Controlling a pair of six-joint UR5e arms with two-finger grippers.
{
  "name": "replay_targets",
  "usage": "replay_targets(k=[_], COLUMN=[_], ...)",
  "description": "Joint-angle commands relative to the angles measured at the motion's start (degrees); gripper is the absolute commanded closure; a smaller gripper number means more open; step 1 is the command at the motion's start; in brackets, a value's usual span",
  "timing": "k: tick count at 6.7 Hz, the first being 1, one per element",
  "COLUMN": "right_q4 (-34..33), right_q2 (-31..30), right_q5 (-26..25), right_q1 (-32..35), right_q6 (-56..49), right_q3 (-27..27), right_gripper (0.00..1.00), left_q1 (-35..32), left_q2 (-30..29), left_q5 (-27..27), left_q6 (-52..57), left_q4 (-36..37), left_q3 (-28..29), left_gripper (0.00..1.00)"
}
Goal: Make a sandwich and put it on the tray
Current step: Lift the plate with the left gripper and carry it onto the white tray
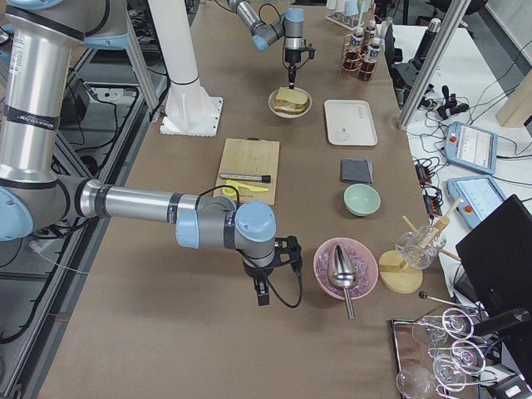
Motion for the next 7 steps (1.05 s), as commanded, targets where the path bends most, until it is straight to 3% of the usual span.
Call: replay_targets(k=[1,4,6,7], right_q4=[0.00,0.09,0.09,0.09], right_q2=[-0.06,0.55,0.64,0.64], right_q5=[0.07,-0.02,-0.02,-0.02], right_q1=[0.21,1.44,1.45,1.45], right_q6=[0.05,-0.04,-0.04,-0.04], right_q3=[0.00,-0.18,-0.18,-0.44], right_gripper=[0.00,0.00,0.00,0.00], left_q1=[-3.92,-3.58,-1.48,-1.29], left_q2=[-12.17,-23.18,-23.13,-23.13], left_q5=[-1.24,1.64,6.91,7.02], left_q6=[3.31,4.11,4.02,4.11], left_q4=[-0.15,-4.10,-4.20,-4.20], left_q3=[17.92,34.48,35.75,35.76], left_gripper=[1.00,1.00,1.00,1.00])
